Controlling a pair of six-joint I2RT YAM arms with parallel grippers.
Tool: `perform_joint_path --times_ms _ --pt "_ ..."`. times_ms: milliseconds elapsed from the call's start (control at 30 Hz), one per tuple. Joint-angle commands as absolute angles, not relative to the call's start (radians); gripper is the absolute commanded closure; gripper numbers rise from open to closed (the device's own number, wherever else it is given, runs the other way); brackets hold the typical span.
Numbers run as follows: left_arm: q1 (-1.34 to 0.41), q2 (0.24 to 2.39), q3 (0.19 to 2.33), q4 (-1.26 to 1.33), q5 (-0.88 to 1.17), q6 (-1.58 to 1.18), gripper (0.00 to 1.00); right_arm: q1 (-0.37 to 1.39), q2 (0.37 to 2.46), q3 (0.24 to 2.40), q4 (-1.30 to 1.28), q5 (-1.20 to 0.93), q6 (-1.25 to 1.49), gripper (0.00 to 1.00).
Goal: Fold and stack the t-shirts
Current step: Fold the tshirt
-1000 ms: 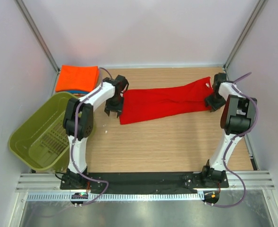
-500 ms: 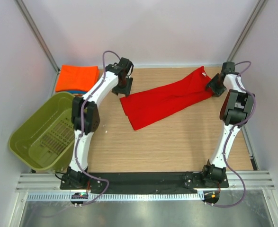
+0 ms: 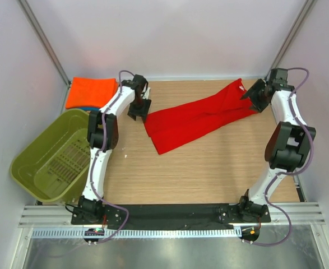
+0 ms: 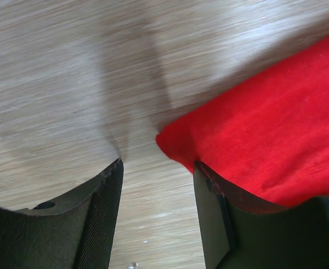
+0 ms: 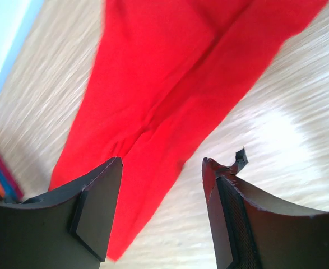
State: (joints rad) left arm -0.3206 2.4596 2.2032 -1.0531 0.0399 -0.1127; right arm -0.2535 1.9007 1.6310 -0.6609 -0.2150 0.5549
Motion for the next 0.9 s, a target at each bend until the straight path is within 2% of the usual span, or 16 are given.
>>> perform_joint_path --times_ms 0,300,800,867 --pt "-0.331 2.436 2.197 -1.034 0.072 -0.084 0.46 -0.212 1.784 1.542 -0.617 -0.302 0.581 0.34" --pt "-0.330 2.381 2.143 -0.953 0.161 -0.045 0.46 -0.156 1.646 1.315 -0.591 -0.350 0.551 0.34" --pt "-0.319 2.443 2.224 -0.960 0.216 0.038 0.46 -0.155 1.594 1.292 -0.629 -0.339 0.517 0.34" --pt "-0.318 2.465 2.241 -0.983 0.213 0.046 0.49 -0.155 1.594 1.290 -0.627 -0.336 0.518 0.34"
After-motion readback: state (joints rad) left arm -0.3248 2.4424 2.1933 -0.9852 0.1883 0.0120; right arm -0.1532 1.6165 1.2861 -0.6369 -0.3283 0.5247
